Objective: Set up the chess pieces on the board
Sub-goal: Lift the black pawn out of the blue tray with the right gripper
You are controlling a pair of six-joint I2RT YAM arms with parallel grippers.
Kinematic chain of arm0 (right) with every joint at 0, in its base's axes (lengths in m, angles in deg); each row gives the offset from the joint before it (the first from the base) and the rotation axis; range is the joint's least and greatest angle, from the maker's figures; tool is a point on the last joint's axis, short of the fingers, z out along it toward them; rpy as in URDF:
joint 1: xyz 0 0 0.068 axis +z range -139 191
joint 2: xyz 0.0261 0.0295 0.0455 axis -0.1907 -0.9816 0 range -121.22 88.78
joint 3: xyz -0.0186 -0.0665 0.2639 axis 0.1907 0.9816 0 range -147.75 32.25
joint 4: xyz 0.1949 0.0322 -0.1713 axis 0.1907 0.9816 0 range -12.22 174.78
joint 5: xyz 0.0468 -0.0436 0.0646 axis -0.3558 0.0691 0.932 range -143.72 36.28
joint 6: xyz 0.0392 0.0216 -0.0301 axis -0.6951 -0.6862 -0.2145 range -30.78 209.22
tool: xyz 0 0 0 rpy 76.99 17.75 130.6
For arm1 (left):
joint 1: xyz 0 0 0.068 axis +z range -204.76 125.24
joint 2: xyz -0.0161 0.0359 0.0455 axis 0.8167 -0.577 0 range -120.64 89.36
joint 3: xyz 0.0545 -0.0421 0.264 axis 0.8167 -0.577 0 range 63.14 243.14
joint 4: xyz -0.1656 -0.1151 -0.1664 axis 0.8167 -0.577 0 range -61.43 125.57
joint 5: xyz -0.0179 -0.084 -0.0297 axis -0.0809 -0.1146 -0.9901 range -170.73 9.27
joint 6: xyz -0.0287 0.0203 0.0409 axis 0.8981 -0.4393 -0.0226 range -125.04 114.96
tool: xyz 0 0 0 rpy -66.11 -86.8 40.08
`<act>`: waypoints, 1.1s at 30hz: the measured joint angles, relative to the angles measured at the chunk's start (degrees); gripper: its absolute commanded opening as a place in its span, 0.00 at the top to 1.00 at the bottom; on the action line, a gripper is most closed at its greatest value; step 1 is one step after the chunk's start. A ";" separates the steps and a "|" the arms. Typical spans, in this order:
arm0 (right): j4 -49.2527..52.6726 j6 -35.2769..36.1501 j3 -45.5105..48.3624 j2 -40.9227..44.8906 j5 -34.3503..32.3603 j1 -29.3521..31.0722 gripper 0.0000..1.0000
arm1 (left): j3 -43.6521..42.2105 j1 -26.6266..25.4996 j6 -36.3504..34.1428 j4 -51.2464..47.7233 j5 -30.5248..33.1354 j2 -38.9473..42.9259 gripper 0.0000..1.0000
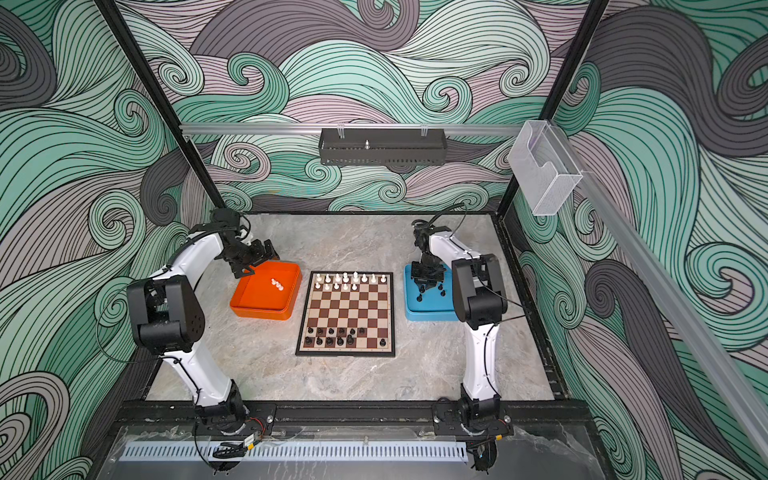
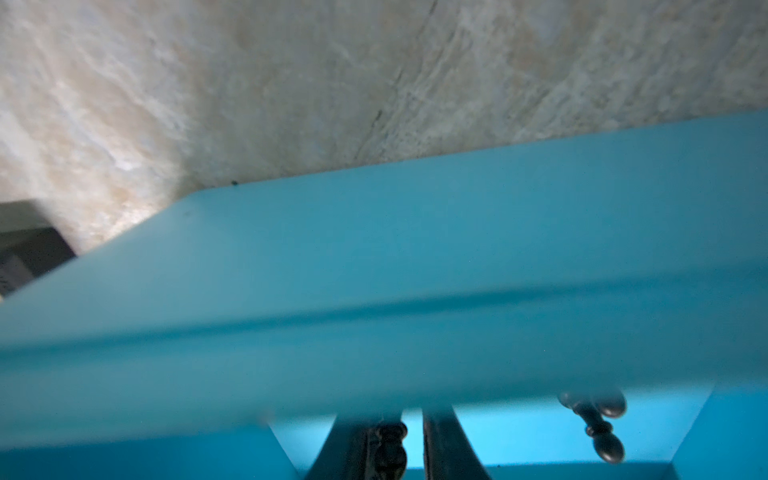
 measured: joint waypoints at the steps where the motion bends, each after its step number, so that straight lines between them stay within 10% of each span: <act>1: 0.00 0.00 0.00 0.00 0.00 0.00 0.76 | 0.00 0.00 0.00 0.00 -0.02 0.00 0.01; 33: 4.00 2.23 -4.04 2.47 0.17 1.51 0.88 | -0.26 0.00 0.00 0.02 -0.17 0.00 0.01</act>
